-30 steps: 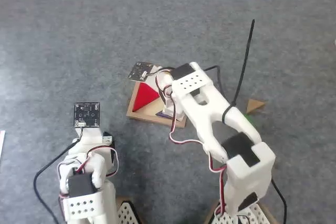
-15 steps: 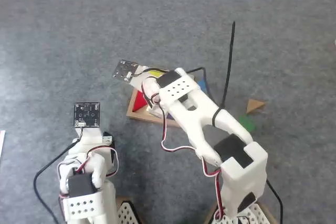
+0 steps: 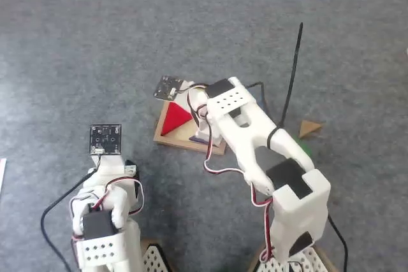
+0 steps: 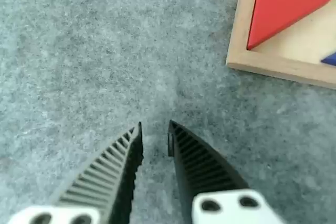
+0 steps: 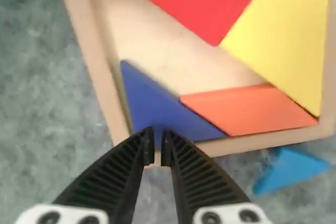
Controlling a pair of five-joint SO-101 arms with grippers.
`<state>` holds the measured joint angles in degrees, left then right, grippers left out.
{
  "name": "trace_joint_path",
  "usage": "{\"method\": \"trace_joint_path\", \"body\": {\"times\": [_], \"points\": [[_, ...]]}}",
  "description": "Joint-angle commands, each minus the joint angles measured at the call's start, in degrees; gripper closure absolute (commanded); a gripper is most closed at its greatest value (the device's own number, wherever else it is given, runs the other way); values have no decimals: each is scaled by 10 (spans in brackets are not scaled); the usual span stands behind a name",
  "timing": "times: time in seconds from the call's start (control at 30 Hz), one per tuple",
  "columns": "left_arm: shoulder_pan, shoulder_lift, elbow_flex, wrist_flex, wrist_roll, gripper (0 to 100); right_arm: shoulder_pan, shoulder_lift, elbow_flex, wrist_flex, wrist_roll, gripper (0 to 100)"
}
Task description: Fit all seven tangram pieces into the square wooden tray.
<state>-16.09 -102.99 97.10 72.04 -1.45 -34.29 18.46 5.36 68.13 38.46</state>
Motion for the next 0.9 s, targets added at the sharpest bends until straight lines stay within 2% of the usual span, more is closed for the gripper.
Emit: {"method": "trace_joint_path", "body": {"times": [0.0, 0.1, 0.27, 0.33, 0.63, 0.77, 0.87], "points": [[2, -11, -7, 2, 0, 919, -8, -23, -40, 23, 10, 951], [2, -11, -7, 2, 0, 919, -25, -31, -57, -3, 5, 951], [2, -11, -7, 2, 0, 919, -52, 18, -58, -99, -64, 951], [2, -11, -7, 2, 0, 919, -58, 42, -59, -110, -50, 951], [2, -11, -7, 2, 0, 919, -39, 54, -60, -19, -11, 951], [2, -11, -7, 2, 0, 919, -19, 54, -60, -14, -11, 951], [2, -11, -7, 2, 0, 919, -31, 46, -61, -19, -11, 951]]}}
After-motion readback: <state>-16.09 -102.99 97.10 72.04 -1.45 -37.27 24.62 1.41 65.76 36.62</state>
